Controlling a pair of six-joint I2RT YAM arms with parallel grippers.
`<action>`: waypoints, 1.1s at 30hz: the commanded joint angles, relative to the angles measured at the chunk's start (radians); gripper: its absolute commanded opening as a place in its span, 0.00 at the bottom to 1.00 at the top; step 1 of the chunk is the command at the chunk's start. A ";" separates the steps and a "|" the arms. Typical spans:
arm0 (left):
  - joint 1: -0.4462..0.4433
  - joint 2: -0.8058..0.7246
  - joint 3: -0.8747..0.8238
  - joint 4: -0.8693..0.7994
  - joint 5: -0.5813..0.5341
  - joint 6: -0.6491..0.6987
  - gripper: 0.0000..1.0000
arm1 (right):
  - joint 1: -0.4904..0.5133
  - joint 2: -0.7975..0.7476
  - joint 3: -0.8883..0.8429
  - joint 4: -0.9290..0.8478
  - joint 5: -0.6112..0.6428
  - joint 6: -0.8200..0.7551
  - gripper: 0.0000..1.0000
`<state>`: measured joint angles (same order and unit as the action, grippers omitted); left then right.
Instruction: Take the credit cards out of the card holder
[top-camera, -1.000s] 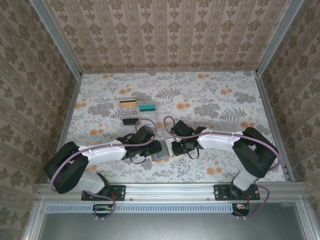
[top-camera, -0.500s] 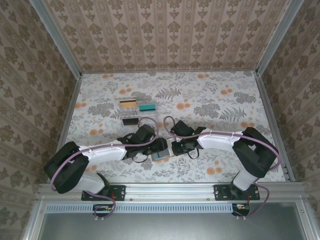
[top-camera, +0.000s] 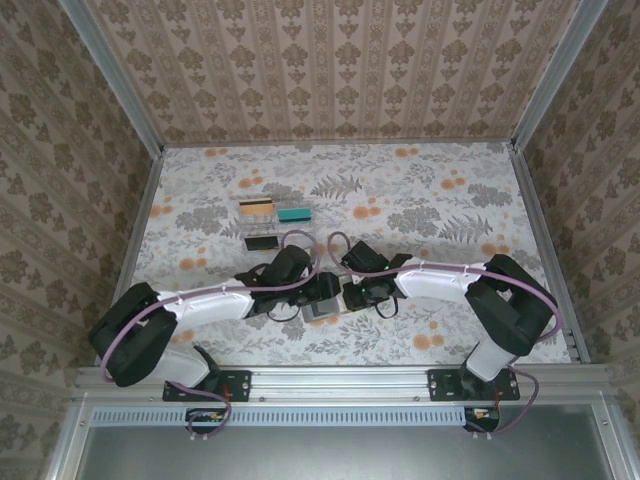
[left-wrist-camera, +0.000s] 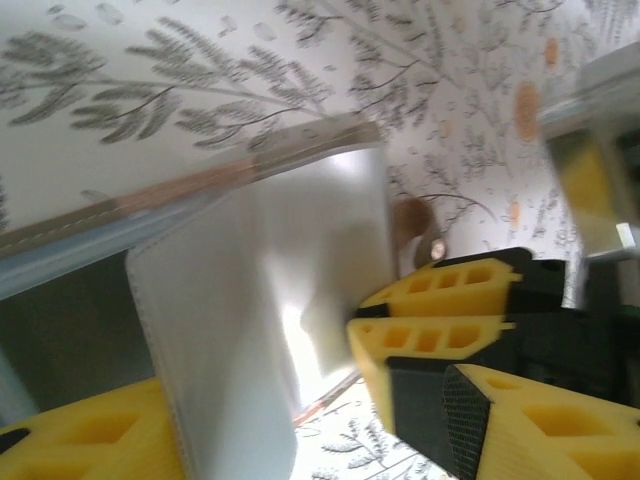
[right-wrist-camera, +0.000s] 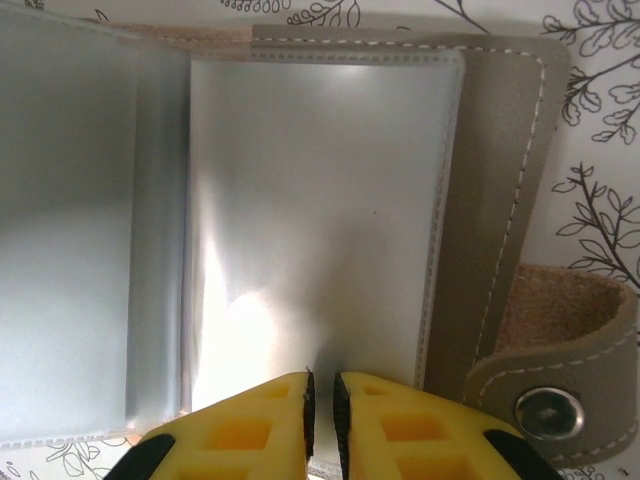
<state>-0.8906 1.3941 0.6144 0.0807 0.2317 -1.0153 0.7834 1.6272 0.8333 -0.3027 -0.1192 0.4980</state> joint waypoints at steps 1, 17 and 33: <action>-0.007 0.025 0.054 0.034 0.036 0.038 0.63 | -0.012 -0.039 -0.038 0.002 0.044 0.033 0.18; -0.008 0.226 0.197 0.041 0.119 0.049 0.61 | -0.116 -0.363 -0.167 -0.035 0.076 0.100 0.23; 0.011 -0.049 0.034 -0.199 -0.079 0.017 0.30 | -0.084 -0.283 -0.084 0.085 -0.142 0.081 0.25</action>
<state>-0.8822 1.3724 0.6800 -0.0315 0.2043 -0.9958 0.6857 1.3178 0.7048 -0.2543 -0.1967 0.5827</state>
